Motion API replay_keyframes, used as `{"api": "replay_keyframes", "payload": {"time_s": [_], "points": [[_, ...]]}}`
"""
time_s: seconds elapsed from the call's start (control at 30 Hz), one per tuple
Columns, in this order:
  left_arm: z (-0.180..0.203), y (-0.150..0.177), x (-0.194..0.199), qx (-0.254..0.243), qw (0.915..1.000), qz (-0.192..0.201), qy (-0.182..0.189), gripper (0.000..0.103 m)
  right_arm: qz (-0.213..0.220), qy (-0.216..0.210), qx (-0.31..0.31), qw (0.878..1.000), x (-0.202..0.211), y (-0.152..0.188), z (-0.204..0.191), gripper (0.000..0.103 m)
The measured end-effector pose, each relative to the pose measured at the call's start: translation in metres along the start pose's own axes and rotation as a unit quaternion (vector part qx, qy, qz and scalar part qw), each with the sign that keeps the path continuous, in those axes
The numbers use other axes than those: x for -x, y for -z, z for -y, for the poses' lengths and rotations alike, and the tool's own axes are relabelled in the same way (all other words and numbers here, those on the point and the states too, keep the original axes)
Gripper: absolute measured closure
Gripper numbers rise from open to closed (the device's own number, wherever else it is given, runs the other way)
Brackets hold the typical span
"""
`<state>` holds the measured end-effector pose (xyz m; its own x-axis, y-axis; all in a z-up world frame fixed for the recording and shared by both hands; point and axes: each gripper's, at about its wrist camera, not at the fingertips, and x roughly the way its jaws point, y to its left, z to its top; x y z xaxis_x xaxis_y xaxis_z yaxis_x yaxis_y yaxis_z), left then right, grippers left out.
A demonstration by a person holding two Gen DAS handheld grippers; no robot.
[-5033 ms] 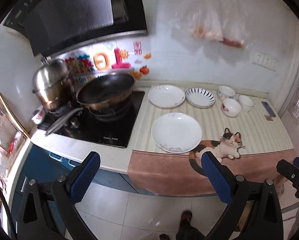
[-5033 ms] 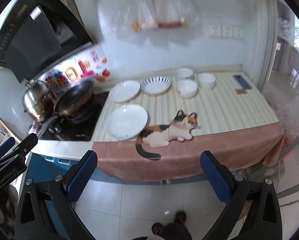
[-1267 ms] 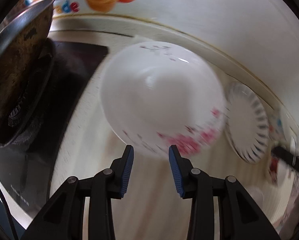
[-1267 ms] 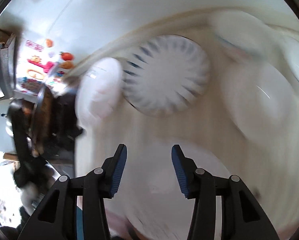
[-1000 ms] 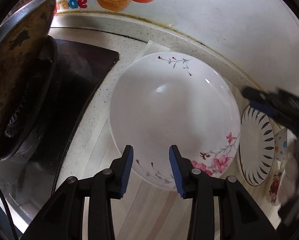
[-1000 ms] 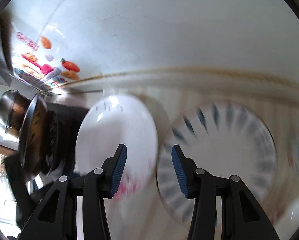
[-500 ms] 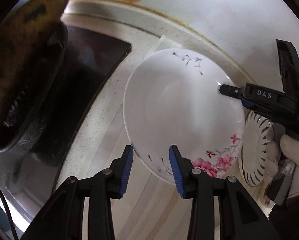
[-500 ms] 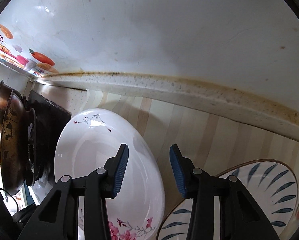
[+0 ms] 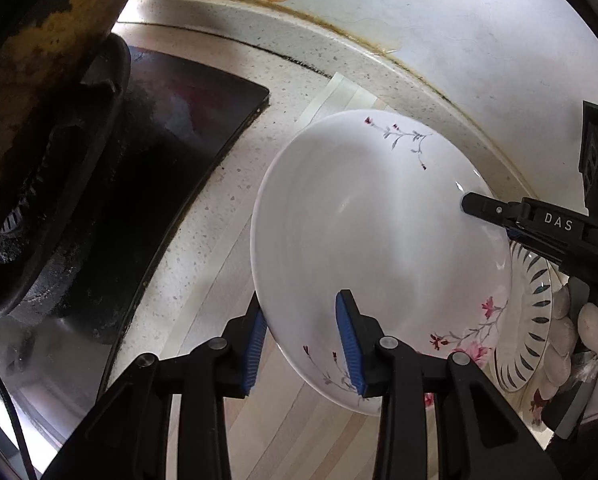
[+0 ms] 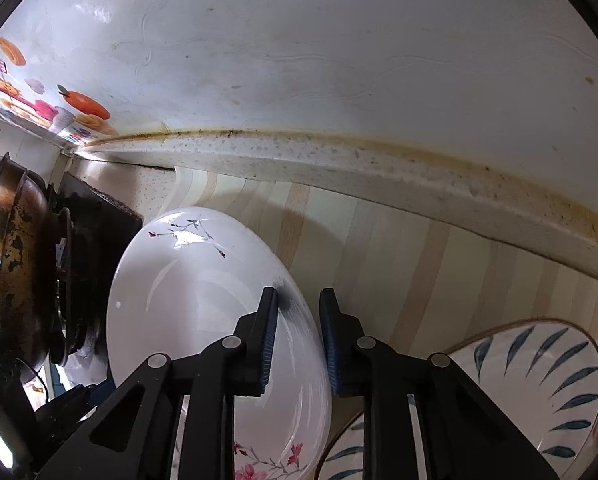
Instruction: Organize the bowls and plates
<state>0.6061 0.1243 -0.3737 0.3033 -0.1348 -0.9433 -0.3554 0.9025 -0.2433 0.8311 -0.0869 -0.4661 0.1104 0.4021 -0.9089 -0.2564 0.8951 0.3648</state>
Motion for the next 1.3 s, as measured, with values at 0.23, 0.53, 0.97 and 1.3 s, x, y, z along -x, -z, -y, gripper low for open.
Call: {"api": "replay_keyframes", "payload": {"time_s": [0.23,0.53,0.97,1.3], "points": [[0.003,0.013,0.024,-0.015,0.9998,0.011,0.011,0.071,0.009,-0.005,-0.006,1.000,0.018,0.007,0.001,0.084],[0.012,0.032,0.045,-0.026,0.9991,0.020,0.026,0.071,0.024,-0.010,-0.007,1.000,0.060,0.037,0.003,0.084],[0.062,0.092,0.097,-0.090,0.9951,0.026,0.031,0.071,0.044,-0.041,-0.050,0.997,0.142,0.148,0.040,0.084],[0.104,0.138,0.095,-0.149,0.9882,-0.005,0.036,0.071,0.043,-0.035,-0.075,0.996,0.192,0.247,0.083,0.084]]}}
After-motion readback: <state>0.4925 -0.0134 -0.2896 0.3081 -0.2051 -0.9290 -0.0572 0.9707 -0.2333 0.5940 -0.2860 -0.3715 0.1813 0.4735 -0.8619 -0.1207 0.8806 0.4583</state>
